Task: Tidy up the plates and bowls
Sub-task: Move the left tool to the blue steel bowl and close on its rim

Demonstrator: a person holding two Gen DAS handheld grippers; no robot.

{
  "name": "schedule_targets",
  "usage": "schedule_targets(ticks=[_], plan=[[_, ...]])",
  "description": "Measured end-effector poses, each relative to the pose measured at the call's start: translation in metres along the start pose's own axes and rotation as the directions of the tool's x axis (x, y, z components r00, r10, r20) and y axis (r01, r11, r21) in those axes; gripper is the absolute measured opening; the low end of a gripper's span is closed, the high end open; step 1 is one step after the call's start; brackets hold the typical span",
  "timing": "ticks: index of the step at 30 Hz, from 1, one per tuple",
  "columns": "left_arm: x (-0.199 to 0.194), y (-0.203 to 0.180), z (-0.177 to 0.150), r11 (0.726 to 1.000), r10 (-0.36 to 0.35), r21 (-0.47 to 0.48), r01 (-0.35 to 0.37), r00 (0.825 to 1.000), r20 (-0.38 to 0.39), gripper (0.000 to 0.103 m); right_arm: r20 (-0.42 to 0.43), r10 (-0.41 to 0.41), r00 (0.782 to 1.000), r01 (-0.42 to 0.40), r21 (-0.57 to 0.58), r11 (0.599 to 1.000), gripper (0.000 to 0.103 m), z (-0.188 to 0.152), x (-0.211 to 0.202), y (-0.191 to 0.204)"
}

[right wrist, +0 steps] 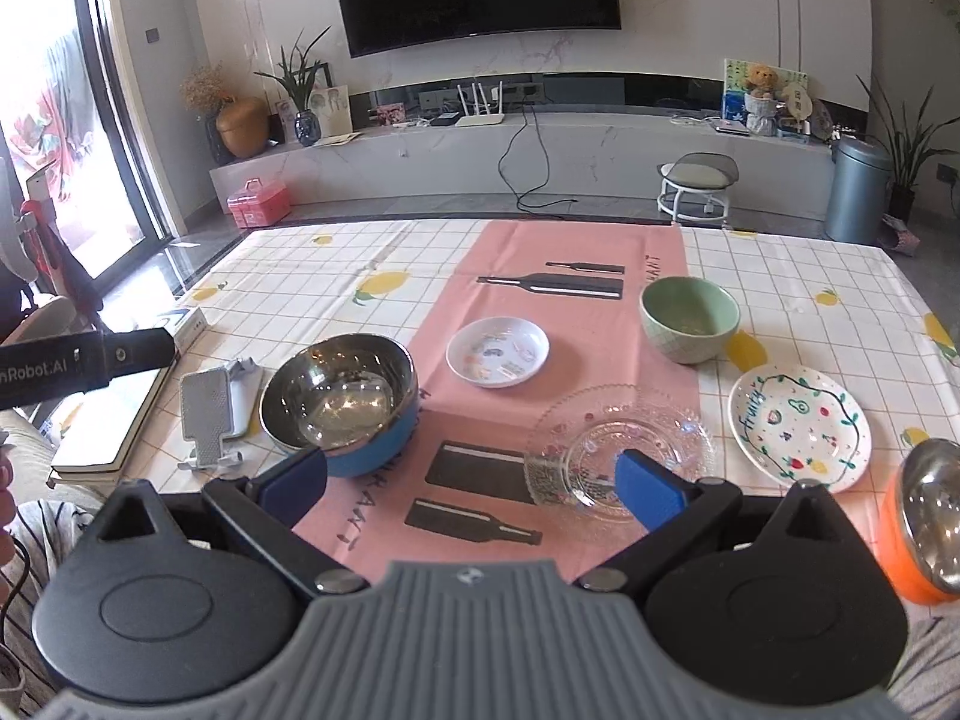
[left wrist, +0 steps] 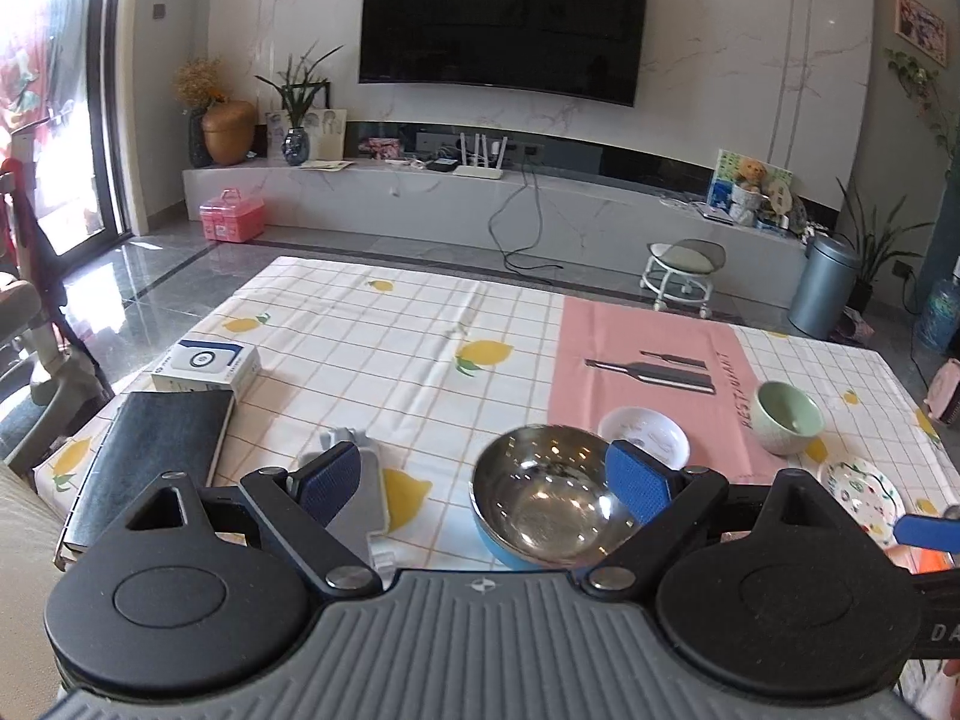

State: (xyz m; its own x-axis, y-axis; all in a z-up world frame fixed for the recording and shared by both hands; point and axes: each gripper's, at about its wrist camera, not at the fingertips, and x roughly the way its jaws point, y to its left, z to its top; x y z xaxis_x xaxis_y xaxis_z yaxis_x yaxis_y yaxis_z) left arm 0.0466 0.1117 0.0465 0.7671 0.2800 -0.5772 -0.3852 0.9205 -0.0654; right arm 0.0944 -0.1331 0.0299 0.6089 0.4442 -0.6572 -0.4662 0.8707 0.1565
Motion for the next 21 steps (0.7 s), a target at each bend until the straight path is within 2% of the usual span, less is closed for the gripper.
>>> schedule_targets(ticks=[3, 7, 9, 14, 15, 18, 19, 21], plan=[[0.020, 0.011, 0.014, 0.999, 0.008, -0.036, -0.008, 1.000, -0.010, 0.103, -0.010, 0.029, 1.000, -0.029, 0.014, 0.999, 0.100, 0.017, 0.011, 0.000], [0.053, 0.017, 0.017, 0.995, -0.076, -0.062, 0.072, 0.996, -0.052, 0.103, -0.029, 0.060, 0.998, -0.059, 0.036, 0.998, 0.100, 0.034, 0.030, 0.003], [0.065, 0.016, 0.010, 0.996, -0.068, -0.071, 0.063, 0.994, -0.079, 0.103, -0.035, 0.082, 0.996, -0.080, 0.040, 0.996, 0.100, 0.042, 0.042, 0.006], [0.096, 0.003, -0.008, 0.998, -0.057, -0.008, 0.056, 0.988, -0.145, 0.103, -0.091, 0.096, 0.991, -0.091, 0.049, 0.995, 0.100, 0.053, 0.083, 0.008], [0.102, 0.000, -0.011, 0.999, -0.048, -0.002, 0.048, 0.985, -0.165, 0.103, -0.111, 0.097, 0.989, -0.092, 0.055, 0.994, 0.098, 0.054, 0.093, 0.007], [0.116, -0.008, -0.018, 0.999, -0.032, 0.011, 0.036, 0.970, -0.241, 0.103, -0.183, 0.080, 0.980, -0.065, 0.084, 0.994, 0.082, 0.052, 0.127, 0.002], [0.119, -0.009, -0.020, 0.999, -0.040, 0.003, 0.042, 0.963, -0.267, 0.103, -0.200, 0.086, 0.976, -0.069, 0.092, 0.993, 0.080, 0.049, 0.135, 0.001], [0.126, -0.008, -0.024, 0.998, -0.059, -0.029, 0.053, 0.950, -0.307, 0.096, -0.218, 0.110, 0.970, -0.089, 0.105, 0.990, 0.079, 0.043, 0.146, -0.001]])
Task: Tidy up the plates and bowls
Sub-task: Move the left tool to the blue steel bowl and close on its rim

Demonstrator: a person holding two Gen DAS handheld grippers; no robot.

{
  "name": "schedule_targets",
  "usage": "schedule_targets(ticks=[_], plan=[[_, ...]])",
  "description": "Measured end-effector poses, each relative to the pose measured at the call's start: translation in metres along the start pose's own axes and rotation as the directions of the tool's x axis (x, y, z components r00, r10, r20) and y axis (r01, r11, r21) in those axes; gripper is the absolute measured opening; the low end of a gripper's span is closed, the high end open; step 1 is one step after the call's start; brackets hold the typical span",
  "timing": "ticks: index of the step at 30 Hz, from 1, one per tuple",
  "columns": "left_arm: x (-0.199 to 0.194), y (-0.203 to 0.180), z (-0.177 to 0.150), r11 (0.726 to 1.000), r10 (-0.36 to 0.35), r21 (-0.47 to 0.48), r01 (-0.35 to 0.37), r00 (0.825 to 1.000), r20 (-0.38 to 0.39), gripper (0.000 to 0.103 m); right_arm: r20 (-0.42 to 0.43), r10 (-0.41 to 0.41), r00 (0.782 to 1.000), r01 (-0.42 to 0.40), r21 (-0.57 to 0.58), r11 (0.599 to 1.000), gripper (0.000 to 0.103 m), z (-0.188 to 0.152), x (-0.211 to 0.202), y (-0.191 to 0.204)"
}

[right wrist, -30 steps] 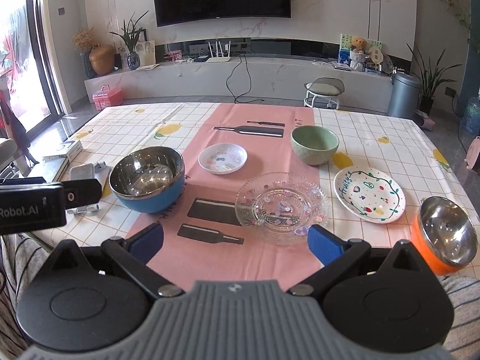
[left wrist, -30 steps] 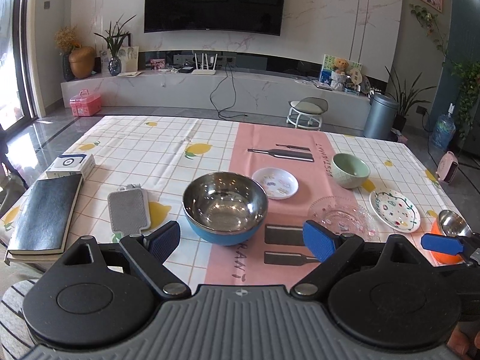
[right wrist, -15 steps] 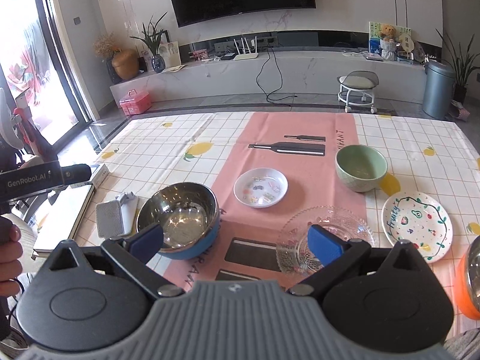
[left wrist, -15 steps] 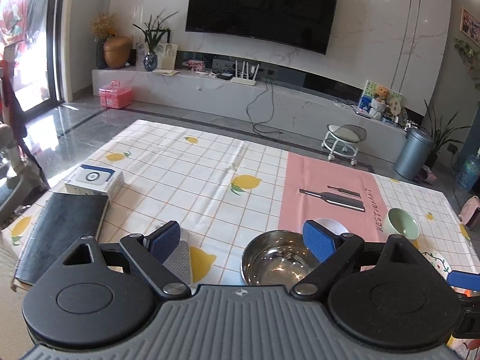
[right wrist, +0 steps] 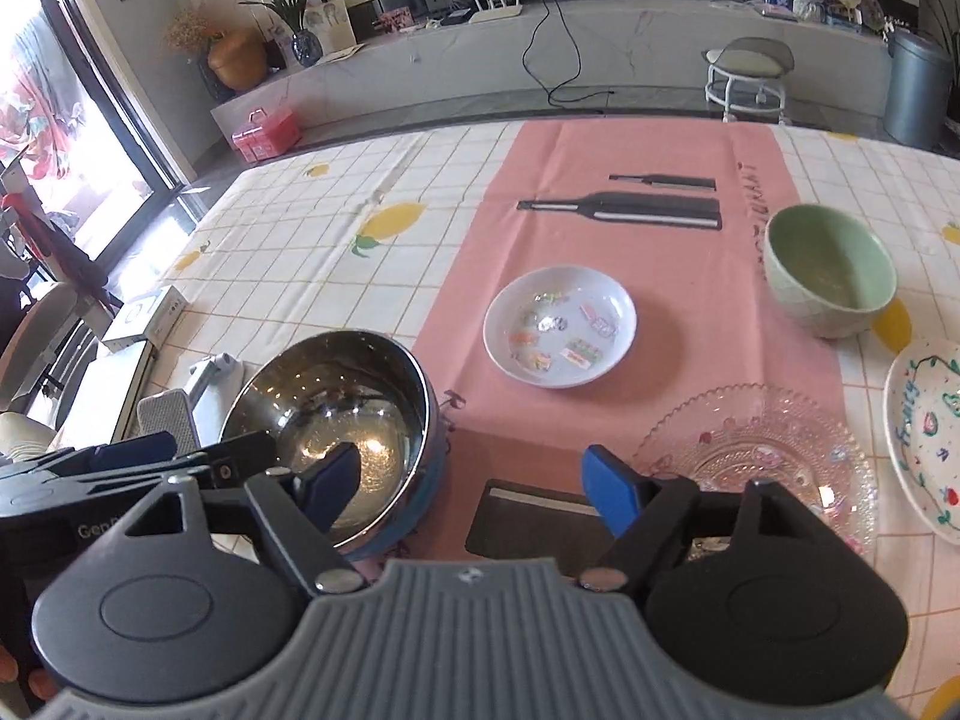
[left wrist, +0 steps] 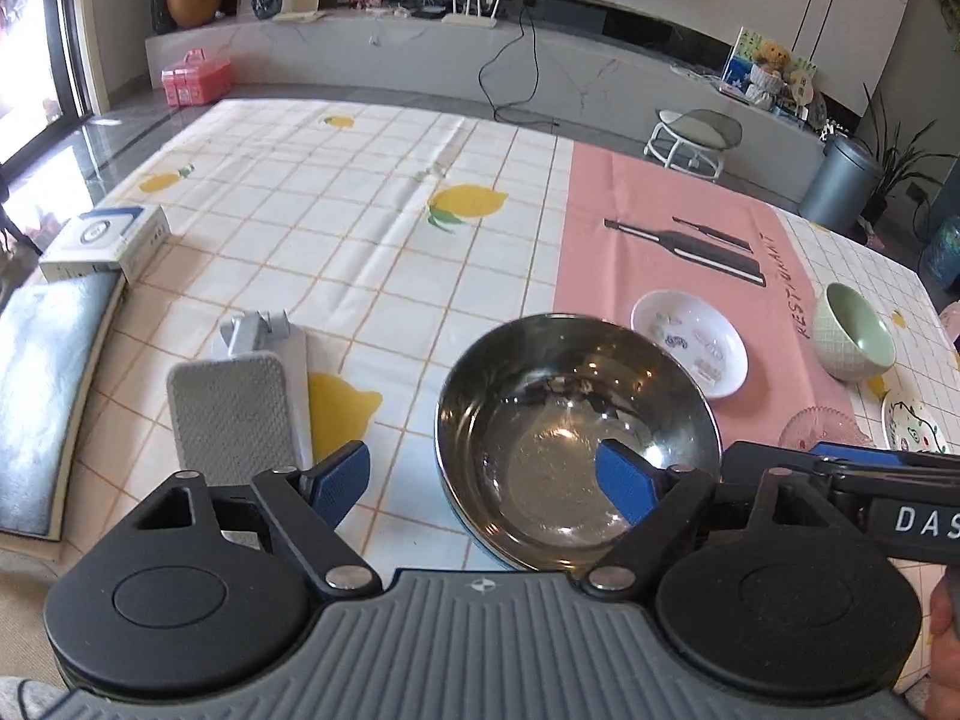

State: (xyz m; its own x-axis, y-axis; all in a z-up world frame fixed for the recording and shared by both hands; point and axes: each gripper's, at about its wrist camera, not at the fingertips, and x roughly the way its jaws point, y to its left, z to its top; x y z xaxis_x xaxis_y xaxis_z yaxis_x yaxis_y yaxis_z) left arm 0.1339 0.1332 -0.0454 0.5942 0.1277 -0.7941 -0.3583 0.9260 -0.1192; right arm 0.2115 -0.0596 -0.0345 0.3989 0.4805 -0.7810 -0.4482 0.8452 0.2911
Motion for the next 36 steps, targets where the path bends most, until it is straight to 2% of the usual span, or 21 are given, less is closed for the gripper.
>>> schedule_targets(ticks=[6, 9, 11, 15, 18, 20, 24, 26, 28, 31, 32, 36], plan=[[0.016, 0.007, -0.003, 0.996, -0.006, -0.085, 0.001, 0.999, -0.052, 0.087, -0.027, 0.054, 0.998, -0.053, 0.043, 0.998, 0.073, -0.012, 0.023, -0.008], [0.021, 0.008, -0.005, 0.992, -0.048, -0.116, 0.040, 0.997, -0.066, 0.083, -0.037, 0.081, 0.996, -0.077, 0.085, 0.993, 0.072, -0.016, 0.030, -0.012], [0.023, 0.009, -0.005, 0.988, -0.082, -0.136, 0.071, 0.994, -0.076, 0.075, -0.035, 0.093, 0.995, -0.089, 0.101, 0.991, 0.069, -0.017, 0.033, -0.014], [0.024, 0.013, -0.005, 0.980, -0.116, -0.170, 0.104, 0.991, -0.063, 0.074, -0.016, 0.112, 0.994, -0.109, 0.122, 0.987, 0.067, -0.017, 0.034, -0.015], [0.025, 0.013, -0.007, 0.980, -0.109, -0.171, 0.098, 0.992, -0.060, 0.073, -0.015, 0.139, 0.990, -0.135, 0.144, 0.980, 0.064, -0.016, 0.037, -0.017], [0.026, 0.012, -0.008, 0.983, -0.094, -0.163, 0.083, 0.994, -0.061, 0.066, -0.011, 0.161, 0.987, -0.157, 0.151, 0.976, 0.061, -0.017, 0.039, -0.017], [0.025, 0.007, -0.009, 0.991, -0.065, -0.117, 0.059, 0.997, -0.049, 0.061, 0.000, 0.175, 0.985, -0.174, 0.118, 0.978, 0.048, -0.022, 0.041, -0.011], [0.026, 0.005, -0.010, 0.995, -0.050, -0.093, 0.046, 0.998, -0.043, 0.054, 0.002, 0.178, 0.984, -0.177, 0.106, 0.979, 0.044, -0.024, 0.042, -0.008], [0.026, 0.005, -0.011, 0.995, -0.043, -0.092, 0.038, 0.998, -0.043, 0.044, 0.006, 0.193, 0.981, -0.193, 0.094, 0.977, 0.035, -0.025, 0.042, -0.006], [0.026, 0.007, -0.011, 0.994, -0.020, -0.104, 0.016, 0.999, -0.041, 0.029, 0.016, 0.190, 0.982, -0.191, 0.072, 0.979, 0.035, -0.026, 0.040, -0.004], [0.025, 0.008, -0.012, 0.994, -0.010, -0.107, 0.006, 0.999, -0.040, 0.021, 0.018, 0.190, 0.982, -0.191, 0.071, 0.979, 0.035, -0.027, 0.040, -0.004], [0.017, 0.015, -0.013, 0.989, -0.003, -0.145, 0.002, 1.000, -0.007, 0.013, 0.007, 0.187, 0.982, -0.187, 0.082, 0.979, 0.026, -0.028, 0.039, -0.008]])
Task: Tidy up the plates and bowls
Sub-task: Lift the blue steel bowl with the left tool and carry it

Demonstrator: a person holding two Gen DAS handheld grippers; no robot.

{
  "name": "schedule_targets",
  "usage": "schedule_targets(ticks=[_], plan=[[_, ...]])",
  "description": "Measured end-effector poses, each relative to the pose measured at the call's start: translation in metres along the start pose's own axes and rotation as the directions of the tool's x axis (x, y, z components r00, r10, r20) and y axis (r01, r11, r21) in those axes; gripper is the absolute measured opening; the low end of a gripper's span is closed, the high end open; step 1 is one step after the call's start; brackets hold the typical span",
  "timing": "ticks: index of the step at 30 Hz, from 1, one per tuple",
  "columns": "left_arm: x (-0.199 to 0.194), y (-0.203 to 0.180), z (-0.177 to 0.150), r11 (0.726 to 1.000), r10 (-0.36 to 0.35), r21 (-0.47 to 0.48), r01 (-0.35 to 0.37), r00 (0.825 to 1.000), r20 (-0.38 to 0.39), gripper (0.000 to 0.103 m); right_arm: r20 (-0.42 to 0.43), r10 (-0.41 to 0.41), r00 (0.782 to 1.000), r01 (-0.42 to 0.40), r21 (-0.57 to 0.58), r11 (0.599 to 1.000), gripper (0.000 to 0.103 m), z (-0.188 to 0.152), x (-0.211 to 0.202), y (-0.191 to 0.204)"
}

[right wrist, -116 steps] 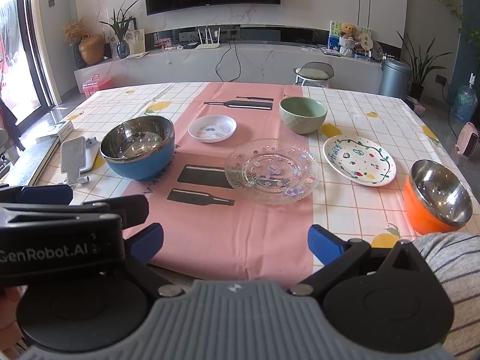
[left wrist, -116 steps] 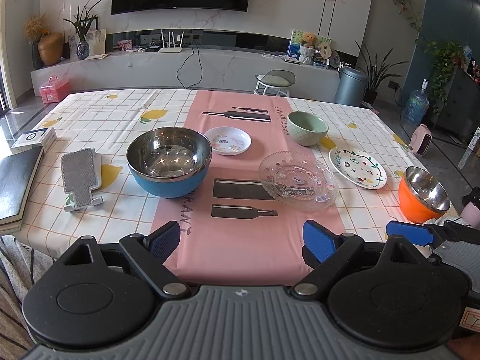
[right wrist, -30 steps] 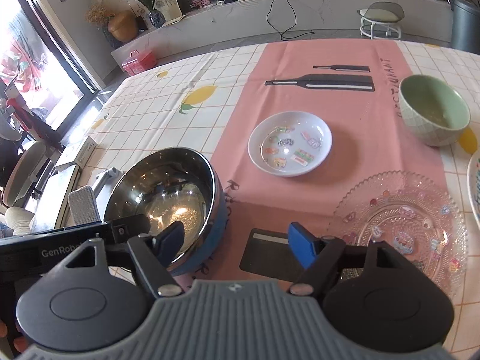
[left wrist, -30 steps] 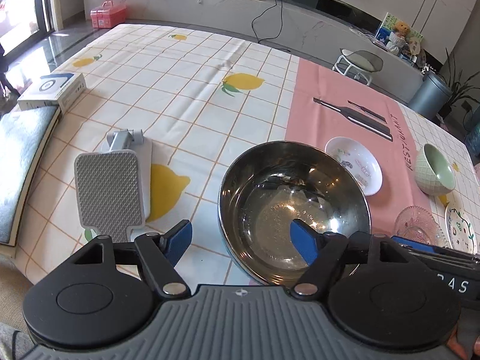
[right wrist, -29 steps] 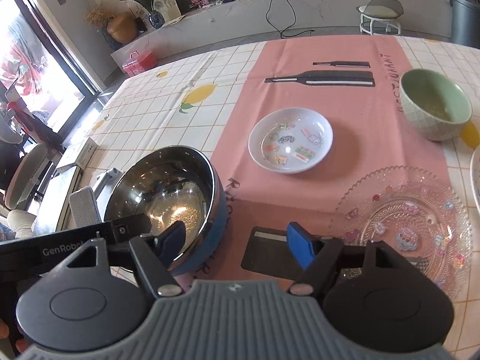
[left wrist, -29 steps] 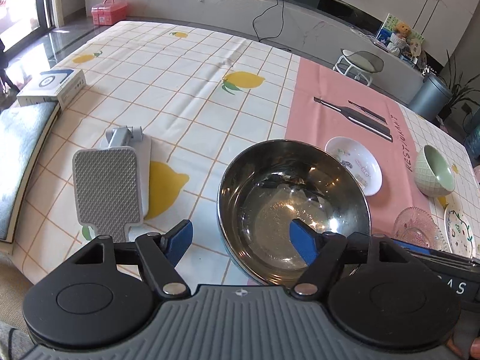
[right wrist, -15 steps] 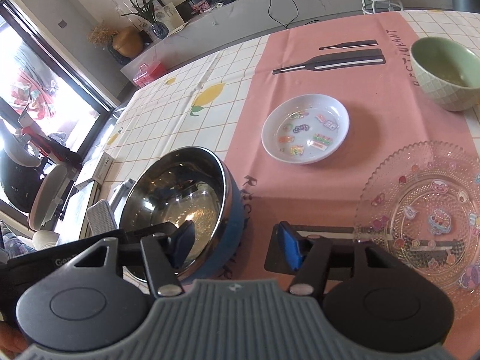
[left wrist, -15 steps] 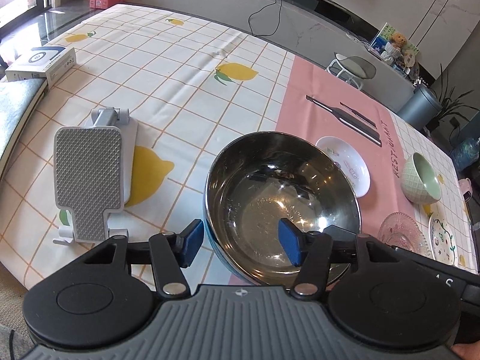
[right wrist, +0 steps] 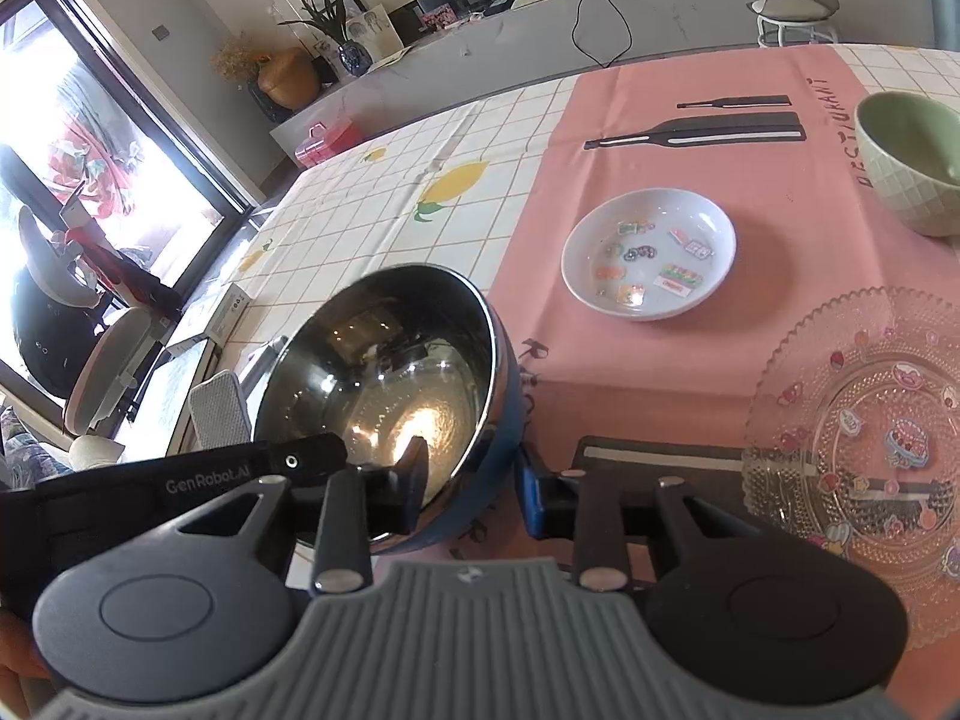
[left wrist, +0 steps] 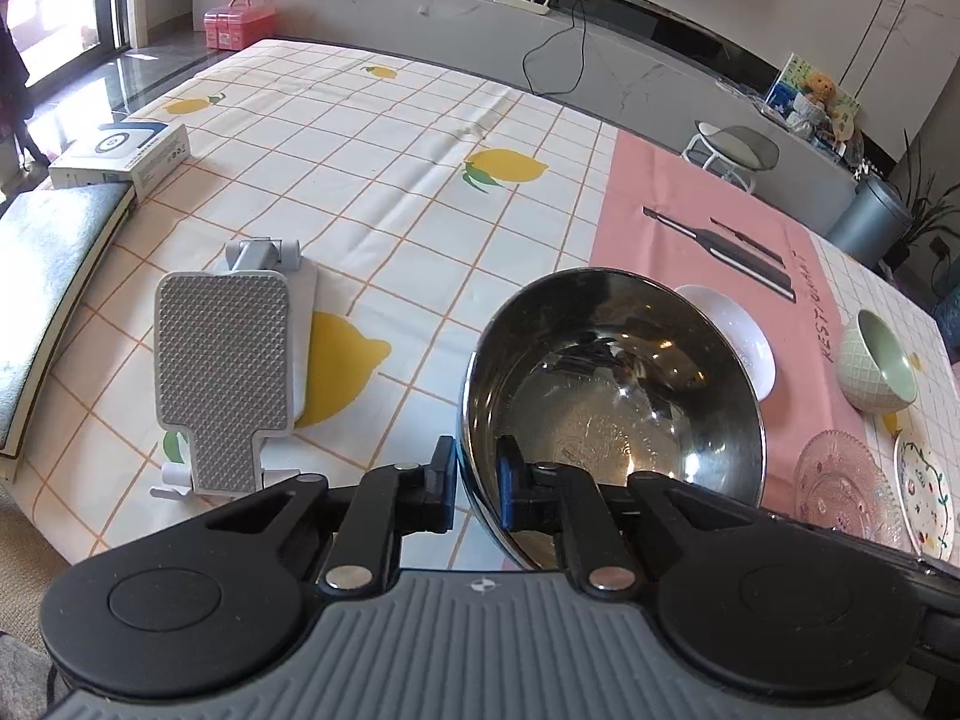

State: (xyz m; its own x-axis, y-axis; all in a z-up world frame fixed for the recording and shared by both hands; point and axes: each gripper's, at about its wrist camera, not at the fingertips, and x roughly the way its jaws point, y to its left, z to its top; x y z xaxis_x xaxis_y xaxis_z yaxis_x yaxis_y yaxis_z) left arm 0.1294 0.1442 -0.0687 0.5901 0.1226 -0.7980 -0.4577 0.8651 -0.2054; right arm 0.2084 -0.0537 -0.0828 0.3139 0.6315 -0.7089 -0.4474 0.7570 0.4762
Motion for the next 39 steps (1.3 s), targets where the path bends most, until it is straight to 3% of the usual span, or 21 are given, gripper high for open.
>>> schedule_targets(ticks=[8, 18, 29, 33, 39], plan=[[-0.022, -0.005, 0.000, 0.999, -0.014, 0.045, 0.012, 0.999, 0.050, 0.011, 0.012, -0.005, 1.000, 0.005, -0.003, 1.000, 0.018, -0.003, -0.009, 0.004], [-0.041, -0.008, -0.007, 0.992, -0.118, 0.056, 0.116, 0.992, 0.048, 0.011, 0.061, -0.019, 0.998, 0.020, -0.017, 1.000, 0.018, 0.000, -0.044, 0.008], [-0.046, -0.022, -0.016, 0.974, -0.150, 0.167, 0.156, 0.987, -0.048, 0.011, 0.092, -0.069, 0.993, 0.070, -0.006, 0.998, 0.018, -0.016, -0.080, 0.010], [-0.033, -0.020, -0.020, 0.966, -0.168, 0.177, 0.189, 0.978, -0.127, 0.010, 0.064, -0.085, 0.994, 0.083, 0.038, 0.996, 0.019, -0.032, -0.079, 0.001], [-0.020, -0.021, -0.024, 0.965, -0.133, 0.193, 0.175, 0.968, -0.213, 0.009, -0.026, -0.087, 0.996, 0.088, 0.071, 0.994, 0.019, -0.044, -0.068, -0.009]])
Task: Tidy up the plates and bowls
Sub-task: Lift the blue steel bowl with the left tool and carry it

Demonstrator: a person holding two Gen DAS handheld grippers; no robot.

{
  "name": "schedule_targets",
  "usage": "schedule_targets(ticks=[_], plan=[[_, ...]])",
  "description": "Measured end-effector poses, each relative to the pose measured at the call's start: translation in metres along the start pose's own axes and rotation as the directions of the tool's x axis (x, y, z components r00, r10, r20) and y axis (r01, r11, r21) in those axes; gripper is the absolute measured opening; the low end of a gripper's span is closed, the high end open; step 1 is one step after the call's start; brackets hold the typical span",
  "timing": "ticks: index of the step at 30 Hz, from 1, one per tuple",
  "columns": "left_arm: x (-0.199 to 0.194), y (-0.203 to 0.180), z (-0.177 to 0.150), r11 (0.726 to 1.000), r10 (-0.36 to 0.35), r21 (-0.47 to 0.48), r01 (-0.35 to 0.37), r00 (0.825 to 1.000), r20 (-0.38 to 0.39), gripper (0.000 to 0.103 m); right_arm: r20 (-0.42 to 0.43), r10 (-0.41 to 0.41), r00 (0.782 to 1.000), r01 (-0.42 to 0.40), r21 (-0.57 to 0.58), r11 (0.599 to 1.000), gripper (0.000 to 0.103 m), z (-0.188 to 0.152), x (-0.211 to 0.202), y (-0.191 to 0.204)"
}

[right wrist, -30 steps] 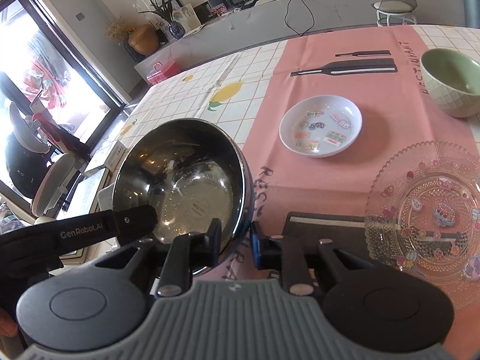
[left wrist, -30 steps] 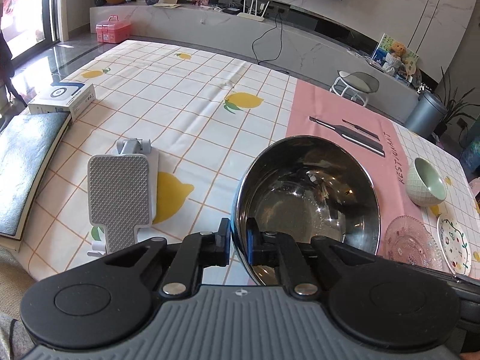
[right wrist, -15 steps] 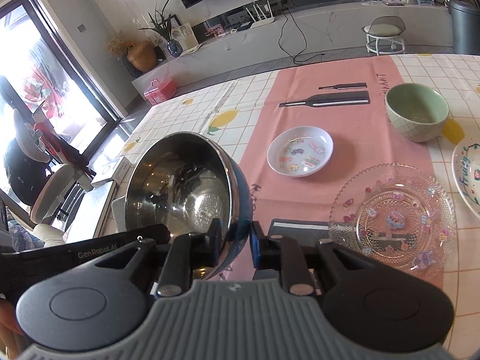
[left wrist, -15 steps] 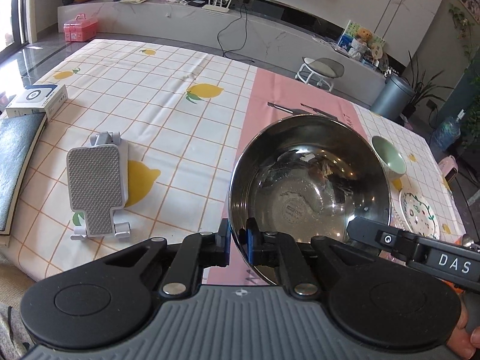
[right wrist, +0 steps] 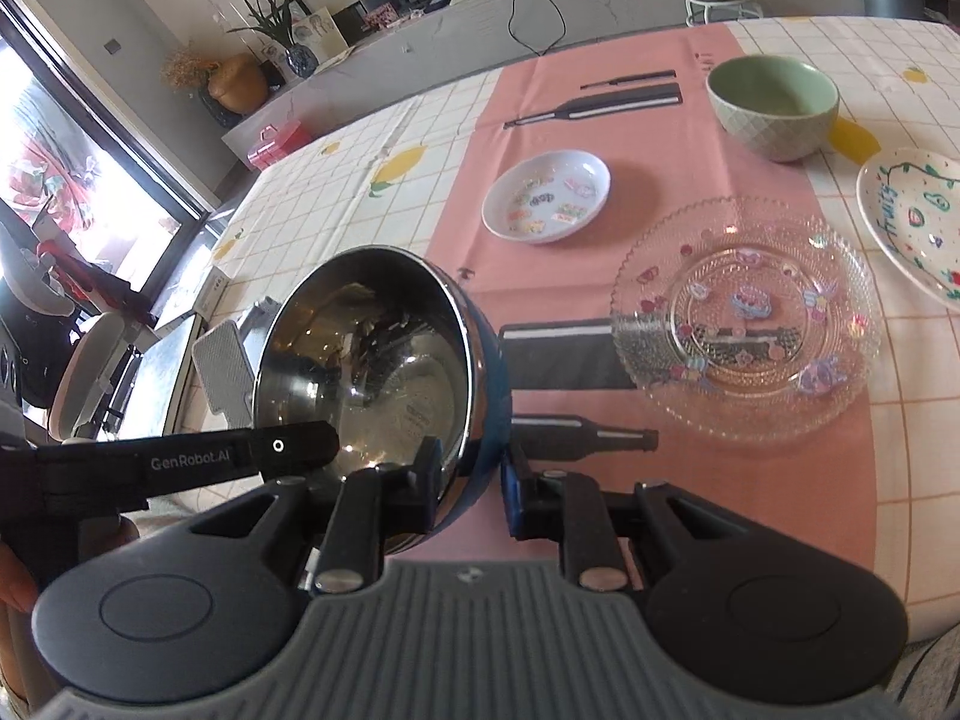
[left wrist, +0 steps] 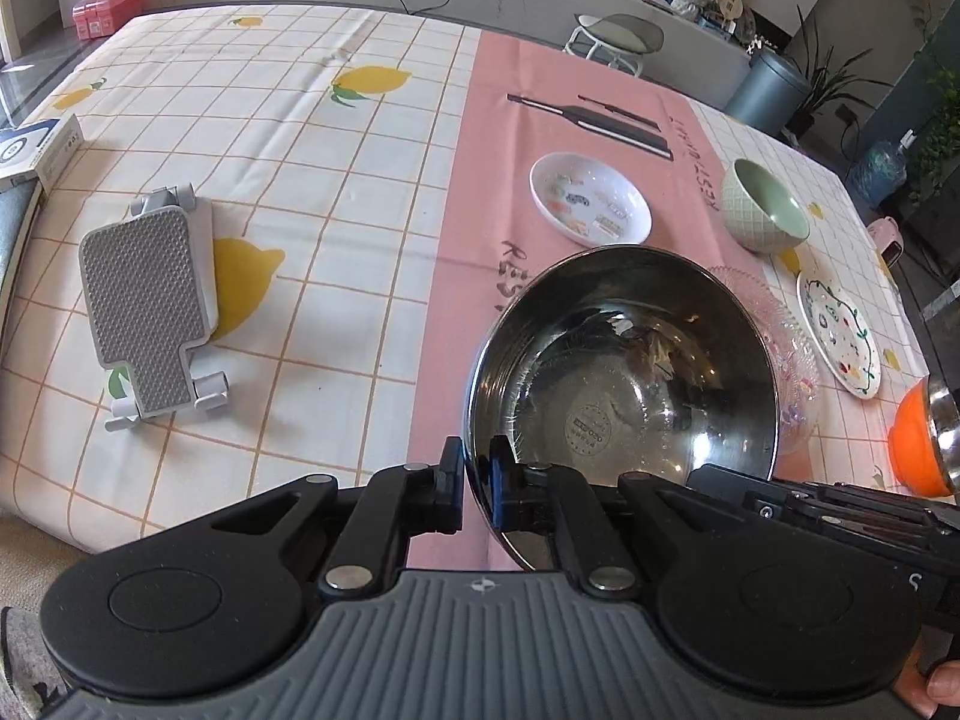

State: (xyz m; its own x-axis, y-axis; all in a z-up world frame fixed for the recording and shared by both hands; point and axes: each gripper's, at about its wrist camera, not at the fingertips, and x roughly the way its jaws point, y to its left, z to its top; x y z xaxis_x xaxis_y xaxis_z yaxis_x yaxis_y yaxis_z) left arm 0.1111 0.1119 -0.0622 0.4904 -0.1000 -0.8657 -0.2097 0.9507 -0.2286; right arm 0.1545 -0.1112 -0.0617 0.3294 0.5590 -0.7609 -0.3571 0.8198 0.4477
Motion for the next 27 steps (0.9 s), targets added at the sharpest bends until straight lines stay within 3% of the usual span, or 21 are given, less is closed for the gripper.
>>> schedule_targets(ticks=[4, 17, 27], plan=[[0.0066, 0.0031, -0.0016, 1.000, 0.004, 0.002, -0.004, 0.999, -0.046, 0.009, -0.030, -0.014, 0.999, 0.014, -0.009, 1.000, 0.020, -0.0052, 0.0074, 0.0001], [0.0093, 0.0061, 0.0006, 1.000, 0.011, -0.008, -0.012, 0.998, -0.058, 0.010, -0.041, 0.021, 0.999, -0.021, 0.015, 1.000, 0.023, -0.0058, 0.0070, -0.0031], [0.0068, -0.0015, 0.0008, 0.999, 0.041, 0.027, -0.041, 0.999, 0.006, 0.013, -0.011, 0.053, 0.999, -0.053, 0.067, 0.996, 0.028, -0.0048, 0.0060, -0.0089]])
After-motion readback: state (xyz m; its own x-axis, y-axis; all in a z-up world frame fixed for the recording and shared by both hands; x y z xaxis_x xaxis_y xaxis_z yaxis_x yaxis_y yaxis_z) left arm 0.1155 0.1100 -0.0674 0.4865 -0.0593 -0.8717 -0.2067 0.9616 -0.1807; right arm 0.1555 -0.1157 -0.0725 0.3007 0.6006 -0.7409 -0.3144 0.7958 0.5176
